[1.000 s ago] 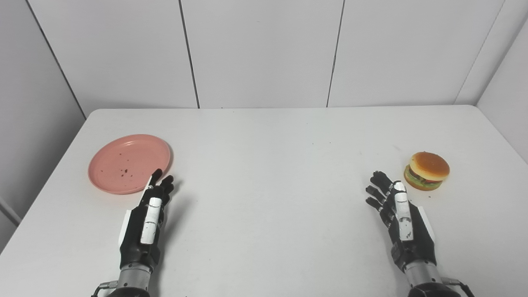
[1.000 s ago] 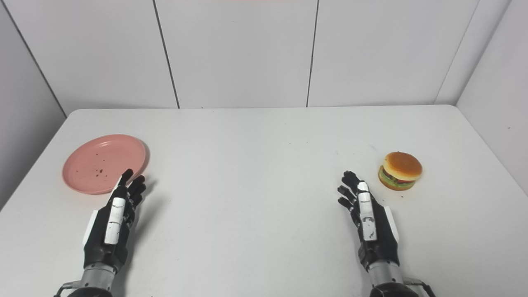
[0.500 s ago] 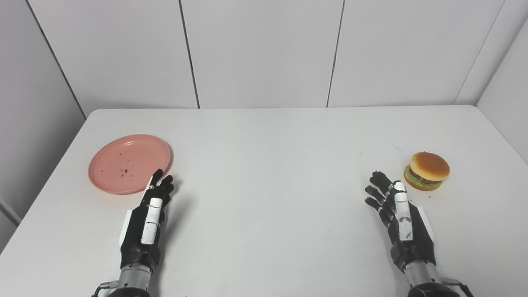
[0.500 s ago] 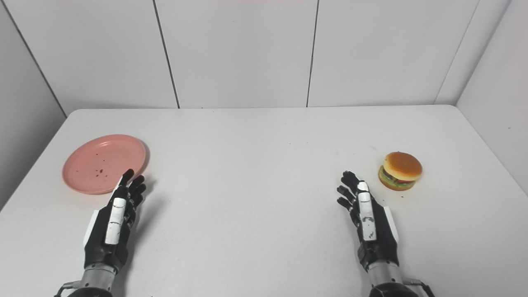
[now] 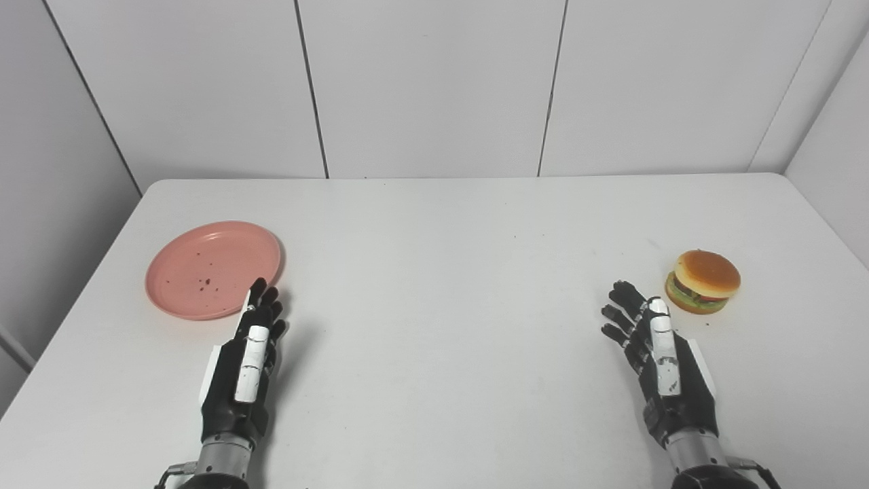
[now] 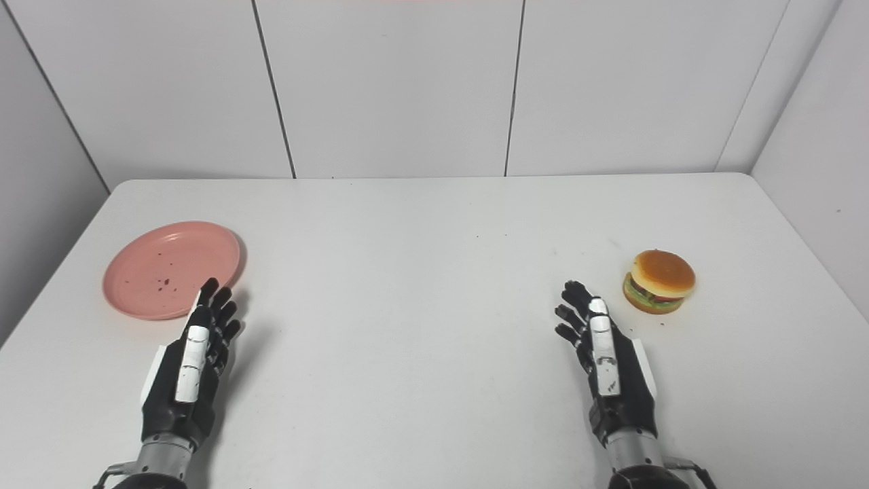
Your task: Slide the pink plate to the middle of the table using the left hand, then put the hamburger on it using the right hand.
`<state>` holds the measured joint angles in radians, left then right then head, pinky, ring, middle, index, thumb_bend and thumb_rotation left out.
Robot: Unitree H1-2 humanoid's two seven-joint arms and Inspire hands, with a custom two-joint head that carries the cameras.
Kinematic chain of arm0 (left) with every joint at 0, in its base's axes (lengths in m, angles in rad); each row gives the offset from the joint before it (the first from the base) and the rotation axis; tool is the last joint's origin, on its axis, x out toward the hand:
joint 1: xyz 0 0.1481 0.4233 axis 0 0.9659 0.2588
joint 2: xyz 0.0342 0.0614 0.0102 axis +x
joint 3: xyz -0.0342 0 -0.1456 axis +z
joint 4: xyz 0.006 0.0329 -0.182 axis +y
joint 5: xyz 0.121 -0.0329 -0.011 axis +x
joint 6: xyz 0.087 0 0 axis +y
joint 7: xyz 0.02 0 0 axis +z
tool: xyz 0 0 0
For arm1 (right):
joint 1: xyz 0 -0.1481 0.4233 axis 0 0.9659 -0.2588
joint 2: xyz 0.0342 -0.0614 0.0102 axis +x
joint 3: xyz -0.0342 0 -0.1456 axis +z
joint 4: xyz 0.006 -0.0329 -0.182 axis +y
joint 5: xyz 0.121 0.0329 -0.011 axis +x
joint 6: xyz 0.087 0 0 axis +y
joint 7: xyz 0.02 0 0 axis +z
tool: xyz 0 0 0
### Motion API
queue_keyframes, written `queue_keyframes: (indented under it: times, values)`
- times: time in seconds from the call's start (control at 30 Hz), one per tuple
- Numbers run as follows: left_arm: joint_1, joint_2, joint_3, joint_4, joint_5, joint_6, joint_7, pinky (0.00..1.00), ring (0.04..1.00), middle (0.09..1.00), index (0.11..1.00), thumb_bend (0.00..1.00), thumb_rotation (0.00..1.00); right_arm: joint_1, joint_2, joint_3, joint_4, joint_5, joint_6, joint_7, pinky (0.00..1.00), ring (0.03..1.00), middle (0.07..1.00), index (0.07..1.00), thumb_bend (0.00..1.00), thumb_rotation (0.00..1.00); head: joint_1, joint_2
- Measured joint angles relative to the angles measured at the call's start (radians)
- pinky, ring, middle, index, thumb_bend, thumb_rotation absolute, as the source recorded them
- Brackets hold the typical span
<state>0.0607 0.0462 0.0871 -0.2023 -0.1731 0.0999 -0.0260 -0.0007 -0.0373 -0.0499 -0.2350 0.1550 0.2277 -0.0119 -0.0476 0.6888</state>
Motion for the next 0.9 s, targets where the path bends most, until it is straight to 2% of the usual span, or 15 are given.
queue_keyframes:
  times: [0.23,0.33,0.4,0.43,0.53,0.6,0.7,0.9]
  values:
    - [0.000,0.000,0.000,0.003,0.001,0.000,0.000,1.00,1.000,1.000,1.000,0.81,0.86,0.000,0.000,0.000,0.000,0.000,0.000,0.000,0.86,0.864,0.884,0.843,0.82,1.00,-0.002,-0.003]
    - [0.000,0.000,-0.003,0.015,0.005,-0.008,0.001,1.00,0.998,1.000,0.999,0.80,0.87,0.000,0.000,0.000,0.007,0.000,0.000,0.000,0.86,0.864,0.883,0.844,0.81,1.00,0.002,-0.020]
    - [-0.001,-0.001,-0.006,0.040,0.010,-0.025,0.002,1.00,0.995,1.000,0.996,0.81,0.86,0.000,0.000,0.000,0.022,0.000,-0.002,0.001,0.86,0.867,0.885,0.848,0.80,1.00,0.027,-0.054]
    - [-0.001,-0.002,-0.007,0.054,0.020,-0.045,0.004,1.00,0.991,1.000,0.995,0.81,0.87,-0.001,-0.001,-0.001,0.029,0.000,-0.009,0.001,0.87,0.869,0.888,0.851,0.79,1.00,0.028,-0.054]
    - [-0.002,-0.005,-0.013,0.073,0.045,-0.075,0.008,1.00,0.979,1.000,0.988,0.80,0.86,-0.007,-0.014,-0.003,0.061,0.001,-0.049,0.010,0.88,0.873,0.896,0.861,0.80,1.00,0.046,-0.074]
    - [-0.003,-0.013,-0.019,0.079,0.052,-0.084,0.016,1.00,0.987,1.000,0.986,0.78,0.86,-0.012,-0.022,-0.008,0.084,0.007,-0.074,0.026,0.88,0.871,0.894,0.859,0.82,1.00,0.084,-0.113]
    - [-0.005,-0.024,-0.026,0.091,0.071,-0.106,0.022,1.00,0.998,1.000,0.991,0.77,0.86,-0.019,-0.033,-0.017,0.119,0.025,-0.117,0.048,0.88,0.874,0.896,0.855,0.84,1.00,0.100,-0.129]
    - [-0.017,-0.040,-0.038,0.118,0.100,-0.140,0.028,1.00,0.993,1.000,1.000,0.76,0.87,-0.033,-0.051,-0.034,0.176,0.051,-0.181,0.090,0.89,0.884,0.904,0.868,0.82,1.00,0.173,-0.192]
